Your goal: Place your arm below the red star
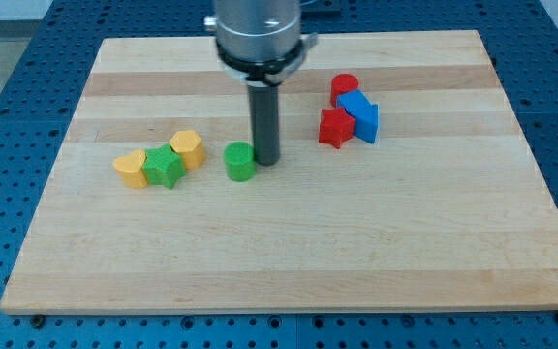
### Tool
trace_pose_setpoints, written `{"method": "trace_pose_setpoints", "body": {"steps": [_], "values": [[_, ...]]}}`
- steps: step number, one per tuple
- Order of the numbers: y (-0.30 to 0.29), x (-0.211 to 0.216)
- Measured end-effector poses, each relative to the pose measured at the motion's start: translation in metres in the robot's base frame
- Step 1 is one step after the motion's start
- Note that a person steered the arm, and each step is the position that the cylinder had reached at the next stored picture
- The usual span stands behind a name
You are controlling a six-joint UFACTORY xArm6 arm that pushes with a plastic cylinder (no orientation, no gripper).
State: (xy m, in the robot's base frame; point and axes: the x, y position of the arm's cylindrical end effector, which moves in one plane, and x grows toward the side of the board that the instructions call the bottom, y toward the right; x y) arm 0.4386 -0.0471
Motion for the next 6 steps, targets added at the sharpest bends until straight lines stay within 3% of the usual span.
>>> {"method": "trace_pose_setpoints", "body": {"steps": [1,4,5,6], "values": [[-0.034,0.0],[-0.047,0.0],[-0.021,0.009],[0.045,0.034]]}}
